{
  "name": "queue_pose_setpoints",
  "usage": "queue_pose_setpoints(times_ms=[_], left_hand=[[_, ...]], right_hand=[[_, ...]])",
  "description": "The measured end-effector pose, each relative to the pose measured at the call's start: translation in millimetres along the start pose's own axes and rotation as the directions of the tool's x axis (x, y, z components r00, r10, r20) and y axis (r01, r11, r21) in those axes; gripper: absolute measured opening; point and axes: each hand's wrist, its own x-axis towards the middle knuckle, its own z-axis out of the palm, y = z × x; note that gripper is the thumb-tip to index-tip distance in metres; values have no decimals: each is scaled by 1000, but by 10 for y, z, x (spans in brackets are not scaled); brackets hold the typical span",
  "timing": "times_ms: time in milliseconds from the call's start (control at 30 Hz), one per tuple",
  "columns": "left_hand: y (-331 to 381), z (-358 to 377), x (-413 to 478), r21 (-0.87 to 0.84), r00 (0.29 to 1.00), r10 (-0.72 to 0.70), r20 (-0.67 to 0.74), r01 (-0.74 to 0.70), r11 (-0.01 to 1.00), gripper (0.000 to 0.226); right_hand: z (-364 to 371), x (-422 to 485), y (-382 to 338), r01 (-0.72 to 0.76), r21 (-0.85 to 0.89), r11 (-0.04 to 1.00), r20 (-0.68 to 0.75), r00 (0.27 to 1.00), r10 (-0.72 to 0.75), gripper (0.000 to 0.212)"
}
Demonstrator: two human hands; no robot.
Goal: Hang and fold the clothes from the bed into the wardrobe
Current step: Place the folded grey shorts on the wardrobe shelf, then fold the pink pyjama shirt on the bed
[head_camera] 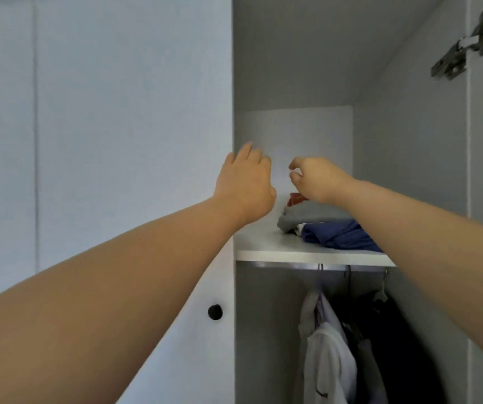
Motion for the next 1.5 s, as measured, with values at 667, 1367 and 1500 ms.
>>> queue_pose_setpoints(times_ms=[667,1367,1500], left_hand=[[-1800,-1071,-4184,356,670,-692,269,598,718,68],[120,-1003,-11488,788,-331,-916,228,614,-26,73],[672,-1206,-12275,802,-365,-904,225,595,-41,75]], right_hand=[[1421,-2132,-3769,421,572,704,59,835,-548,48],[3818,-8801,-6286,259,933,251,228,116,-967,52],[3771,-9691,-6324,243,932,269,268,38,-963,54]])
